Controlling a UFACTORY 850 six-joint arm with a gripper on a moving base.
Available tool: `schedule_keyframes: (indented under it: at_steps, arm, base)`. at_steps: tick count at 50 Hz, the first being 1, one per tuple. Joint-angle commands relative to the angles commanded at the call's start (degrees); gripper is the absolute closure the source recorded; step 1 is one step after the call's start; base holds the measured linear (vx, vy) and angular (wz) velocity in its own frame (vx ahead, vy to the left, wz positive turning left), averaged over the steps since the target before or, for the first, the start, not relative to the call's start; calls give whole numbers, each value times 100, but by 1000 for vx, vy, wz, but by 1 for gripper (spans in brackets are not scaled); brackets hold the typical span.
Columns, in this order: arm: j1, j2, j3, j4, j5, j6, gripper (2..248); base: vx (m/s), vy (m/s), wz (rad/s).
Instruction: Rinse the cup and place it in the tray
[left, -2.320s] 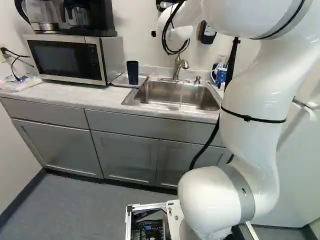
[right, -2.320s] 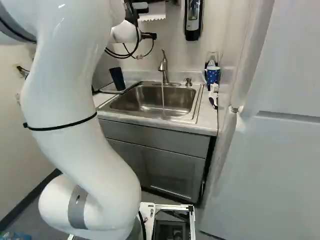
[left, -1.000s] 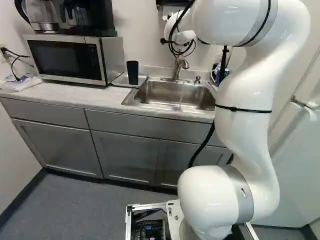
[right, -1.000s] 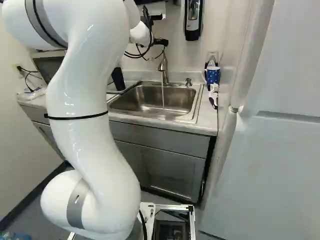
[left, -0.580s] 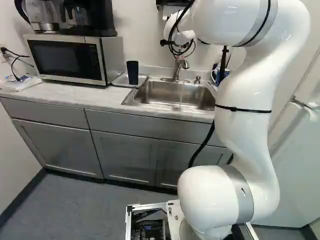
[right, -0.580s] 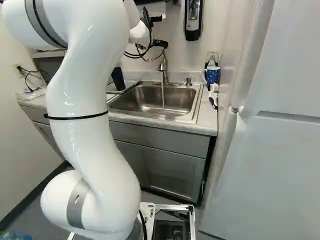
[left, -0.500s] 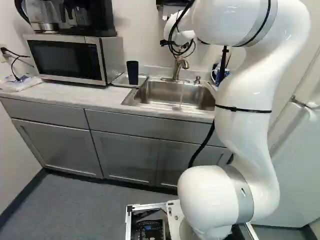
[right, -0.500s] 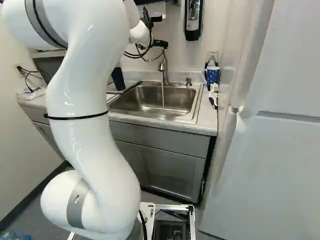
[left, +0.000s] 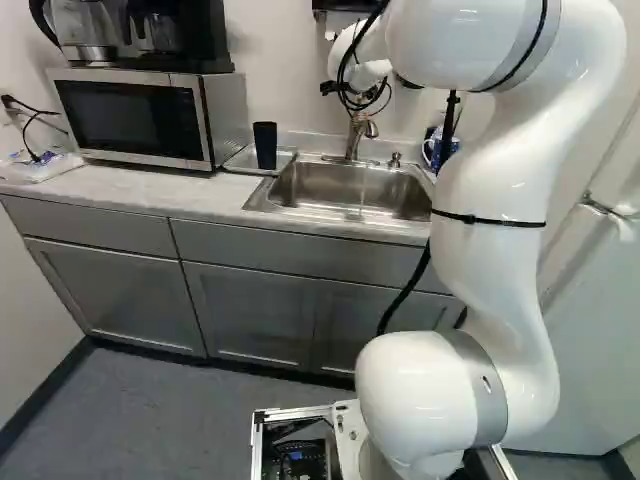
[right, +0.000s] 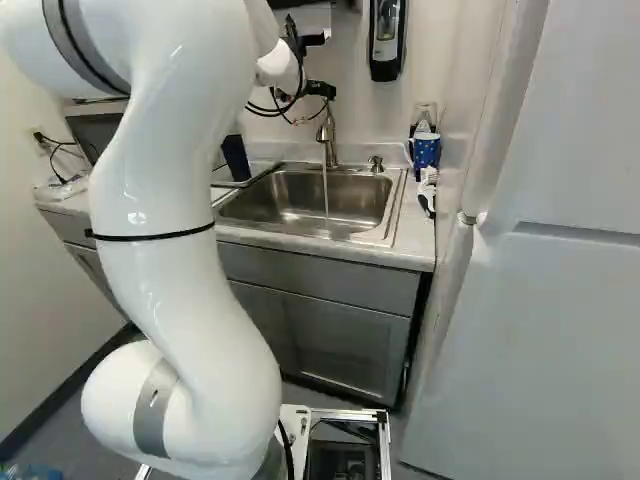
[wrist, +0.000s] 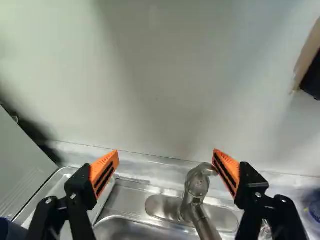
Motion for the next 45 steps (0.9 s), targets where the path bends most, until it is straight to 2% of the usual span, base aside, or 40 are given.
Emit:
schedule_keyframes:
  at_steps: [35,45]
  arm:
    - [6,531,611,0,-300,0,3]
    - [5,546,629,0,-300,0,3]
  base:
    - [0,0,0]
    - [0,0,0]
